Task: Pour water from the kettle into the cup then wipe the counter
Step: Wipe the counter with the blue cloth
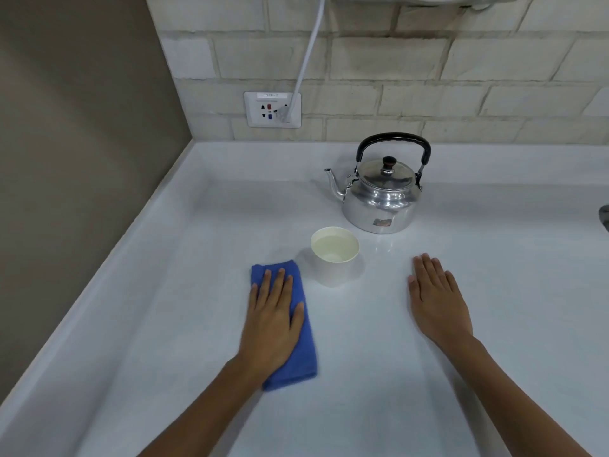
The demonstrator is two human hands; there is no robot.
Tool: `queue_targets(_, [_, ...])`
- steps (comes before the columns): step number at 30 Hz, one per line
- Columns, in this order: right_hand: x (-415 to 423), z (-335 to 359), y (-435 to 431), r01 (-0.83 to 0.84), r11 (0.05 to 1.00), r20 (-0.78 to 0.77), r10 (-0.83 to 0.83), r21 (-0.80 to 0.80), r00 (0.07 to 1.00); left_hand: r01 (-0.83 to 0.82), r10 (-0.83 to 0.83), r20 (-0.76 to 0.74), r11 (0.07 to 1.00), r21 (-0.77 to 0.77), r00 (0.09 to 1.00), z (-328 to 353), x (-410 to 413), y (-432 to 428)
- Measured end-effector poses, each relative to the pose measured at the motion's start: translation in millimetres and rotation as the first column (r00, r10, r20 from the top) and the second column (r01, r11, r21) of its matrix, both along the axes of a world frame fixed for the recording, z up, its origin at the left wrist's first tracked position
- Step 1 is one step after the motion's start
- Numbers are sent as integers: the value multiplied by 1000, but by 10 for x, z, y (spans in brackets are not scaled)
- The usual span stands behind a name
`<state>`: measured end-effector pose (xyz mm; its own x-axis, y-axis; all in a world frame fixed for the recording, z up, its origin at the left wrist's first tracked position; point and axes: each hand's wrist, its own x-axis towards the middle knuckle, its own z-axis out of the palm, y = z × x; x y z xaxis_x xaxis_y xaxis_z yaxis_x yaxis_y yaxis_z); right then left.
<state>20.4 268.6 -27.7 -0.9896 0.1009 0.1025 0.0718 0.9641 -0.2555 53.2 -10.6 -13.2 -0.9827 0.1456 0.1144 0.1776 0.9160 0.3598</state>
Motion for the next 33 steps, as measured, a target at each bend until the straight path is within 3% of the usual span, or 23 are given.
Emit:
queue_targets(3, [1, -4, 6, -4, 1000, -9, 4, -2, 1000, -7, 6, 14, 999, 41, 1000, 4, -105, 202])
queue_targets(11, [14, -2, 24, 0, 1000, -13, 0, -7, 1000, 235, -230, -84, 970, 61, 970, -104, 65, -309])
queue_targets(16, [6, 3, -15, 13, 1000, 2, -13, 8, 1000, 95, -94, -18, 995, 16, 995, -87, -648, -623])
queue_targets(22, [-2, 7, -27, 18, 1000, -1, -18, -13, 1000, 25, -25, 1, 997, -68, 1000, -24, -1490, -228])
queue_targets(27, [-10, 6, -16, 17, 999, -4, -17, -33, 1000, 230, -231, 6, 972, 35, 973, -70, -1470, -28])
queue_targets(33, [3, 6, -39, 17, 1000, -25, -17, 21, 1000, 463, -462, 32, 886, -19, 886, -38, -1649, -140])
